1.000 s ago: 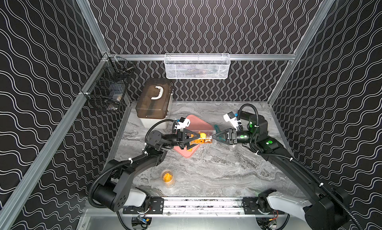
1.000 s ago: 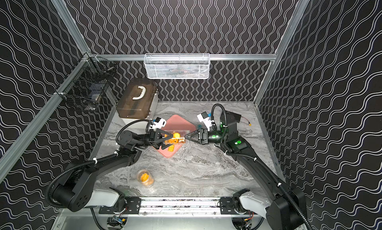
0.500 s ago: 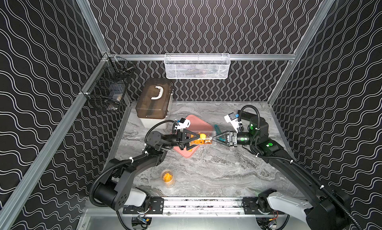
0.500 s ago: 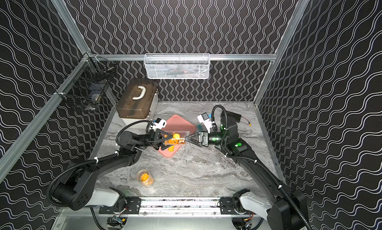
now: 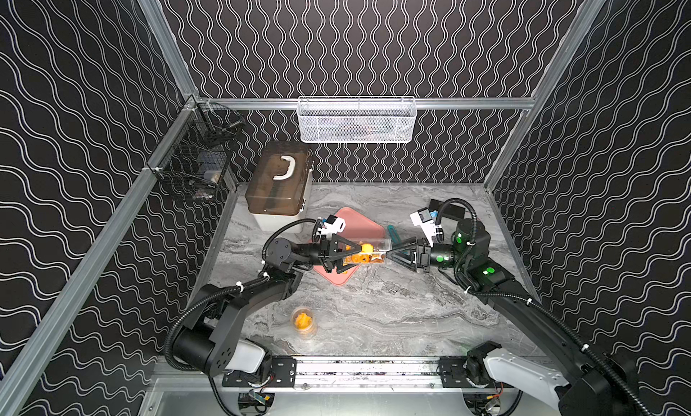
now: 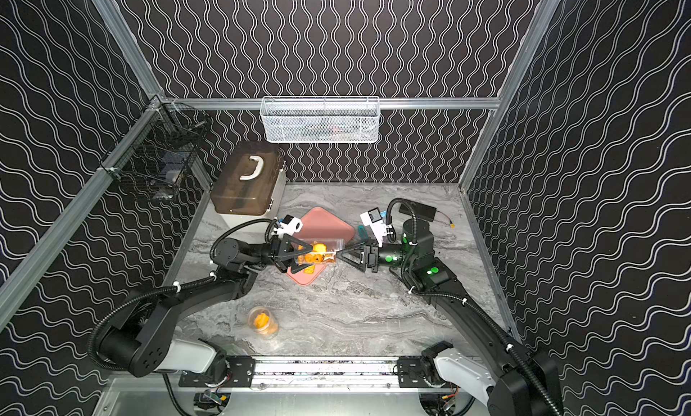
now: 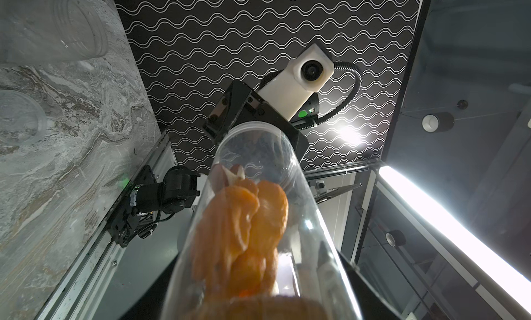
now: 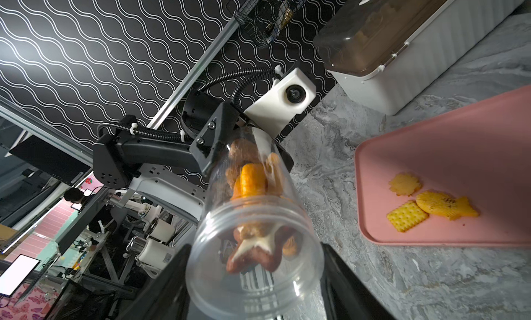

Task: Pour the cookies out of the jar
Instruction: Unscrew the lid from the jar, then place the lid at the center of the board.

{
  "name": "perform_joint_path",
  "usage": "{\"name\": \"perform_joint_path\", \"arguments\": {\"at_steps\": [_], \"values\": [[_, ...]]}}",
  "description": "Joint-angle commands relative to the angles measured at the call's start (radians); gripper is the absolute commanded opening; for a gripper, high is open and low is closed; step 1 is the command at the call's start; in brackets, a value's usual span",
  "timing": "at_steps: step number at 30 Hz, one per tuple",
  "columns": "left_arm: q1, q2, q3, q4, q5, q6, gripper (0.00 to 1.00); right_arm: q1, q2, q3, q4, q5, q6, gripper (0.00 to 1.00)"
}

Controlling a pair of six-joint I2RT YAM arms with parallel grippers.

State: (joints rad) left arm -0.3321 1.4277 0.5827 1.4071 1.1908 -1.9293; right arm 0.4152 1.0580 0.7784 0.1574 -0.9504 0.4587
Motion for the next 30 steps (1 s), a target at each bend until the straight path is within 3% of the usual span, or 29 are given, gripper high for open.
{"name": "perform_joint_path", "arguments": {"at_steps": [1, 12, 21, 30], "values": [[0.013, -0.004, 0.009, 0.128, -0.01, -0.066, 0.52, -0.009, -0.004, -0.004, -0.007, 0.057, -0.101, 0.63], [0.023, -0.022, -0.009, 0.128, -0.002, -0.065, 0.52, -0.009, -0.039, -0.009, -0.079, 0.1, -0.207, 0.66], [0.068, -0.022, -0.017, 0.128, -0.003, -0.057, 0.51, -0.008, -0.073, 0.045, -0.304, 0.223, -0.187, 0.68], [0.124, -0.036, -0.033, 0.084, -0.005, -0.011, 0.51, -0.006, -0.072, 0.047, -0.515, 0.375, -0.081, 0.66]]}}
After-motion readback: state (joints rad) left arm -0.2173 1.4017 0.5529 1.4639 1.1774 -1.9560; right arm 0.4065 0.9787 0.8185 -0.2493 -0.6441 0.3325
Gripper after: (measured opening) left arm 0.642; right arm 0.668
